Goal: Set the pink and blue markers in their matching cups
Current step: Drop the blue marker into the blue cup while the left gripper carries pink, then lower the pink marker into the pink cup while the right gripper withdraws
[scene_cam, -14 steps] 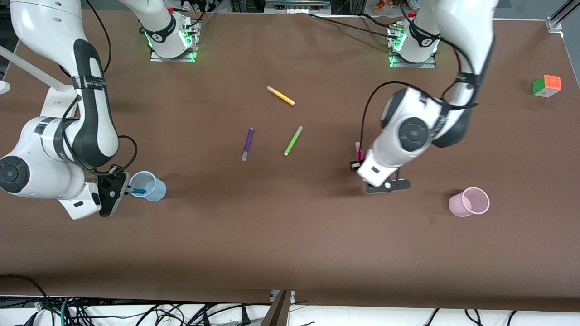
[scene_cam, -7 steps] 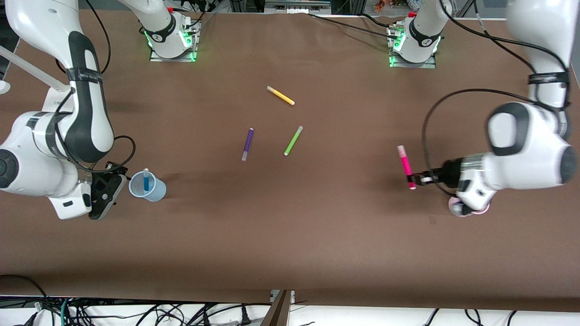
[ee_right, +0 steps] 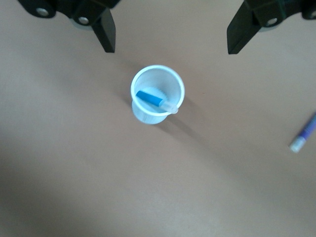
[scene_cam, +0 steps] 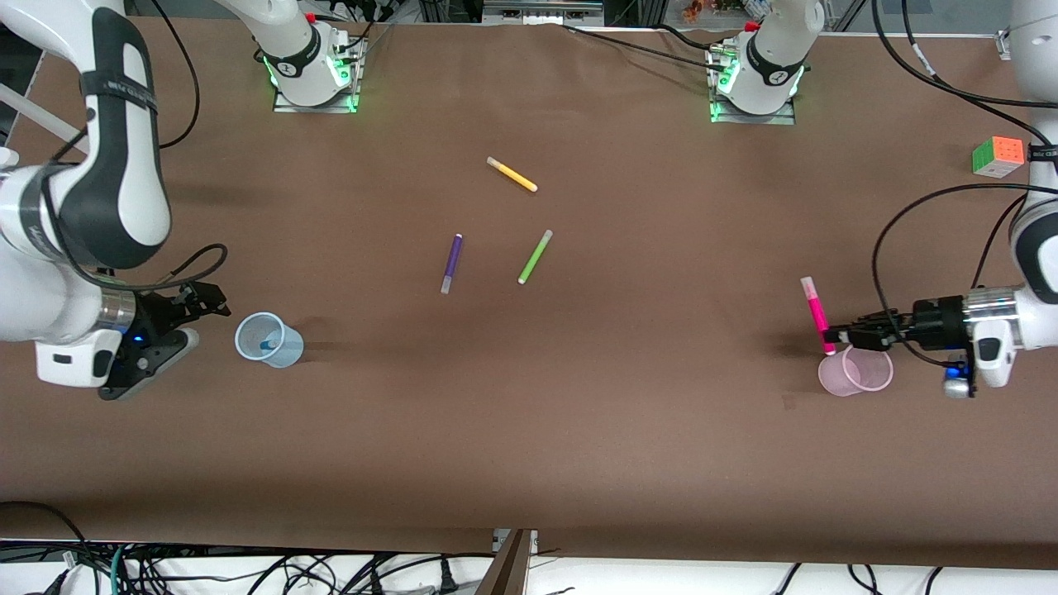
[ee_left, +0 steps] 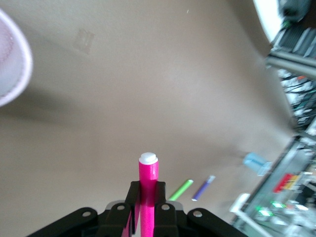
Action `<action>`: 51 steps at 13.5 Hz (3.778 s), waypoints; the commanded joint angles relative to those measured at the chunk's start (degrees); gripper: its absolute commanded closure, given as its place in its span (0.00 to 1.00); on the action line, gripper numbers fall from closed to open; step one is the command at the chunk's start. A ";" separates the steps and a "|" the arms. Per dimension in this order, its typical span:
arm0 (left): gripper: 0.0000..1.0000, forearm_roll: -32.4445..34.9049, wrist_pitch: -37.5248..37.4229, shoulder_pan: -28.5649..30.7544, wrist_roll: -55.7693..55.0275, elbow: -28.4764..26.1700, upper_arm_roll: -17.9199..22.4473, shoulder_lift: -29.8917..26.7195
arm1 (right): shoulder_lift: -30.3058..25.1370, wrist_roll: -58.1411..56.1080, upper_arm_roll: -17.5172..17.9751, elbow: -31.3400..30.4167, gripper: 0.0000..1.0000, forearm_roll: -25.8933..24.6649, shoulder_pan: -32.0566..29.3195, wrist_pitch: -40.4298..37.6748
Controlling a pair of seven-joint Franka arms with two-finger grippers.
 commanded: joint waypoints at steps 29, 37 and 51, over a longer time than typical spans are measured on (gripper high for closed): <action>1.00 -2.96 -16.21 9.55 -24.75 27.20 1.28 25.21 | -31.00 35.58 11.92 -20.41 0.00 -13.91 -6.46 -9.23; 1.00 -2.97 -14.53 9.90 -24.05 27.20 1.37 26.97 | -28.89 35.40 11.74 -17.76 0.00 -13.82 -6.55 -9.67; 0.31 15.81 -19.35 2.98 -20.09 28.96 1.28 9.43 | -28.53 35.67 11.92 -17.58 0.00 -13.74 -6.28 -9.32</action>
